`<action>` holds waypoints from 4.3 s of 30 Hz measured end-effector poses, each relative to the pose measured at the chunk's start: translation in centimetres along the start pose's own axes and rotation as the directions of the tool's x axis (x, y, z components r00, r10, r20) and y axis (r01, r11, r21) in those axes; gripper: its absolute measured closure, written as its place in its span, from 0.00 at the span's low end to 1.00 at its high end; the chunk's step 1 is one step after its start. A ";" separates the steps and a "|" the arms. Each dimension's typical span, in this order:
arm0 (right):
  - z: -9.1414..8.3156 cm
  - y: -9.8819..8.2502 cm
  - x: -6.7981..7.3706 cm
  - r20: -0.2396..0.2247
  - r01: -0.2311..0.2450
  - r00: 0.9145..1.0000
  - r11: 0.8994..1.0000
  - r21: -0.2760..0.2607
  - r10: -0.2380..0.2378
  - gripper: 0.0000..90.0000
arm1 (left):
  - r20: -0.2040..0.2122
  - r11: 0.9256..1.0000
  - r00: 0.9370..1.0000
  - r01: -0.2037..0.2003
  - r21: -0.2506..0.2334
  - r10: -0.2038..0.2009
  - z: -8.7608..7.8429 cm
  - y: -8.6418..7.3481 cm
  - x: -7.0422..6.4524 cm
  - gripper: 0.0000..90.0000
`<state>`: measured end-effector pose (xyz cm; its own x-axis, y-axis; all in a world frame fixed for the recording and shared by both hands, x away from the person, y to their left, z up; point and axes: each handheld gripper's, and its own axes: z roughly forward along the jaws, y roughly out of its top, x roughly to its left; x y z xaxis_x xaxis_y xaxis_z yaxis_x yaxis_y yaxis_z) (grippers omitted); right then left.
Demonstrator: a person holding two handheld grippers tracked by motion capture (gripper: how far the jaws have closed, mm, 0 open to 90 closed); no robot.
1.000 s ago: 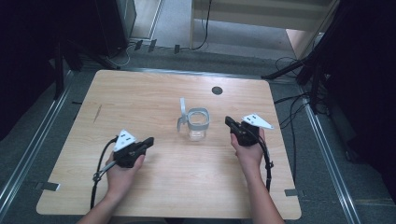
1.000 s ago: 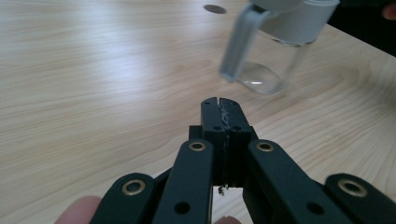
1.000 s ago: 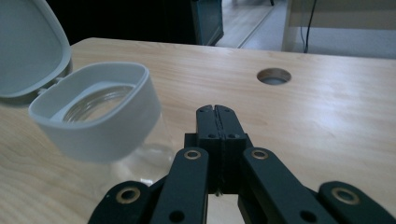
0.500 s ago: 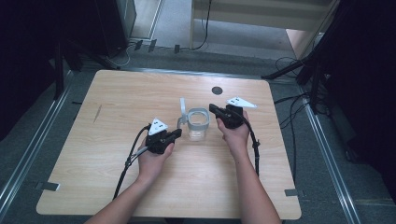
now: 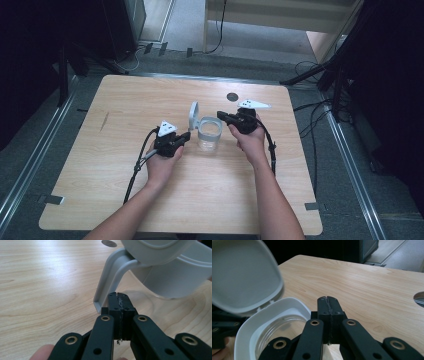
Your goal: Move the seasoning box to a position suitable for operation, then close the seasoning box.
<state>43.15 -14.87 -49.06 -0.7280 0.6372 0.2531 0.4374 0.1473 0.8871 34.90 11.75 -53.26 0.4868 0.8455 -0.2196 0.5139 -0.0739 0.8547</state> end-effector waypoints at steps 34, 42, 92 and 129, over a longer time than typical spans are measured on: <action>-4.5 -5.9 7.8 0.026 -0.062 0.998 0.993 -0.099 0.065 1.00 | 0.054 0.999 0.997 0.050 -0.016 -0.049 0.7 0.8 1.0 1.00; -4.6 -4.0 5.1 0.150 -0.043 0.987 0.991 -0.125 0.062 1.00 | 0.036 0.995 0.999 0.027 -0.093 -0.024 -5.9 -2.1 4.6 0.54; -12.9 -4.3 4.8 0.354 -0.011 0.932 0.983 -0.181 0.076 0.14 | -0.223 0.994 0.973 0.039 -0.103 -0.061 -19.4 -9.5 13.0 0.15; -24.5 -17.3 1.1 0.543 -0.179 0.815 0.979 -0.096 0.202 0.16 | -0.223 0.996 0.974 0.026 -0.091 -0.046 -19.4 -9.5 12.9 0.15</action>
<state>21.88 -35.28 -54.64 -0.2179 0.9600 0.1760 0.5076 -0.0425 0.8606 22.62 33.58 -55.08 0.2925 0.9447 -0.1481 0.4603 -0.0033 0.8878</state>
